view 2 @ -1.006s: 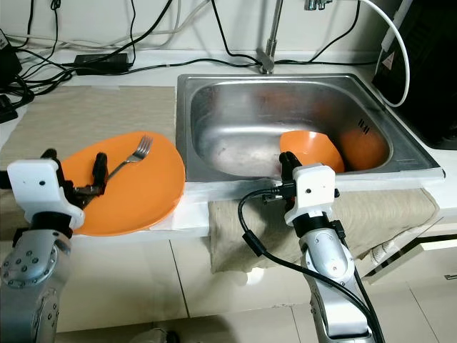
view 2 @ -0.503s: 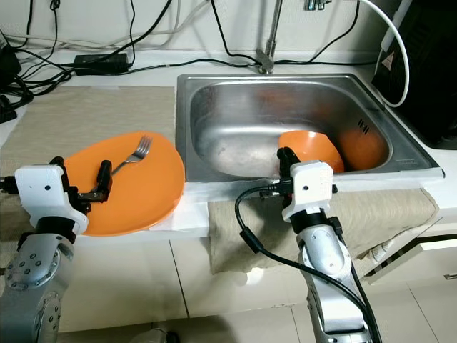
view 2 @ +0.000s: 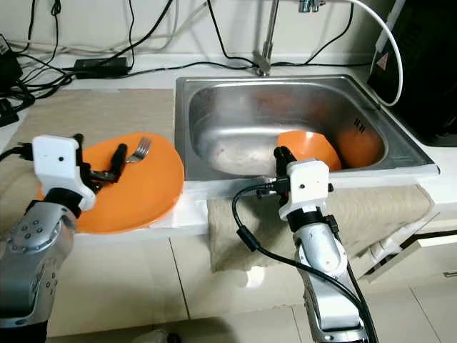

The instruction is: Kitchen organization

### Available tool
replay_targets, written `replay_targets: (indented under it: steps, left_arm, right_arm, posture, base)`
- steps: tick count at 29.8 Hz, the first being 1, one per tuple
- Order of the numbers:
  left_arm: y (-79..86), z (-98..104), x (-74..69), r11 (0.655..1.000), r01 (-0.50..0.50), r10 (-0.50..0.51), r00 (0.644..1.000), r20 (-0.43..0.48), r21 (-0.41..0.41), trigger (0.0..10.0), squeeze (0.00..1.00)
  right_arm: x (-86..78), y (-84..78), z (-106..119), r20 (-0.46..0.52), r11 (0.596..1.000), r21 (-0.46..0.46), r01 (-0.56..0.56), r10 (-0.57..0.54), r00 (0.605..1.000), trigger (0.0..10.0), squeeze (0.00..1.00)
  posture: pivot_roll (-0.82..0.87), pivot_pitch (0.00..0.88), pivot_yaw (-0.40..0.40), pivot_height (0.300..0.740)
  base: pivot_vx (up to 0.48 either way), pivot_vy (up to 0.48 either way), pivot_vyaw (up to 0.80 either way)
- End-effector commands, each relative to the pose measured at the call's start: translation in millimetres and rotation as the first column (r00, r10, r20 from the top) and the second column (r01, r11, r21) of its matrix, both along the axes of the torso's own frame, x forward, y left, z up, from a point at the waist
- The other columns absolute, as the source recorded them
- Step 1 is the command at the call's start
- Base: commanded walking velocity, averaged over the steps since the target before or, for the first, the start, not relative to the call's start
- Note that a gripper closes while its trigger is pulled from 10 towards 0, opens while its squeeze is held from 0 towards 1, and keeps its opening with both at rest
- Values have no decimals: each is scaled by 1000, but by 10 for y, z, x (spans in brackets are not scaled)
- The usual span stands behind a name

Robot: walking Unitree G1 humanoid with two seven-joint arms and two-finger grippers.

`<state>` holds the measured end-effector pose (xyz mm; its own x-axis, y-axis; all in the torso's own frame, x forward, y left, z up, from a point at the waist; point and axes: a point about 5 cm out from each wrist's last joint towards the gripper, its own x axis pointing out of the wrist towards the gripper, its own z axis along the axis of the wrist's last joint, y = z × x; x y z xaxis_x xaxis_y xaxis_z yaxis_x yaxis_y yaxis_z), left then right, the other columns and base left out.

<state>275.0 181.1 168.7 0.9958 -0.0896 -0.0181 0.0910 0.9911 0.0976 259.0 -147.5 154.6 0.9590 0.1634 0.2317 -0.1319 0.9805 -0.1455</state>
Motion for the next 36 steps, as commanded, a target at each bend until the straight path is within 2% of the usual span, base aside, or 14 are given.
replay_targets:
  steps: [1, 3, 8, 14, 16, 20, 22, 28, 36]
  left_arm:
    - [-40, -36, 40, 999, 40, -39, 998, -41, 7, 10000, 0]
    - [-78, -93, 64, 996, 84, -80, 994, -79, 43, 10000, 0]
    - [-92, -155, 123, 992, 102, -92, 988, -124, 75, 10000, 0]
    - [-71, -196, 228, 995, 88, -77, 980, -182, 54, 10000, 0]
    - [11, -170, 299, 995, 76, -63, 977, -202, 61, 10000, 0]
    - [63, -132, 366, 994, 82, -66, 974, -218, 67, 10000, 0]
    - [118, -147, 416, 994, 92, -72, 961, -266, 62, 10000, 0]
    - [226, -136, 452, 990, 115, -80, 941, -330, 87, 10000, 0]
    - [242, 37, 461, 981, 180, -146, 936, -322, 78, 10000, 0]
  right_arm:
    - [16, 7, -7, -3, 1000, -1, -3, 3, 1000, 10000, 0]
    - [19, 8, -12, -7, 1000, 0, -7, 7, 1000, 10000, 0]
    - [30, 0, -11, -9, 1000, -1, -11, 11, 1000, 10000, 0]
    - [48, -23, 10, -6, 1000, -7, -12, 11, 1000, 10000, 0]
    - [46, -30, 8, -8, 1000, -7, -10, 10, 1000, 10000, 0]
    - [48, -33, 5, -10, 1000, -6, -8, 8, 1000, 10000, 0]
    - [50, -30, 3, -11, 1000, -5, -9, 9, 1000, 10000, 0]
    - [48, -49, 2, -13, 1000, -6, -4, 3, 1000, 10000, 0]
    - [45, -69, -9, -20, 1000, -14, -2, 2, 1000, 10000, 0]
  posture:
    - [45, 0, 17, 740]
    - [45, 0, 15, 740]
    - [41, 0, 11, 740]
    - [31, 0, 10, 740]
    - [29, 0, 13, 740]
    - [29, 0, 16, 740]
    - [28, 0, 17, 740]
    - [19, 1, 24, 740]
    - [18, 2, 24, 740]
  base:
    - [0, 0, 0]
    - [0, 0, 0]
    - [0, 0, 0]
    - [0, 0, 0]
    - [0, 0, 0]
    - [0, 0, 0]
    - [0, 0, 0]
    - [0, 0, 0]
    - [0, 0, 0]
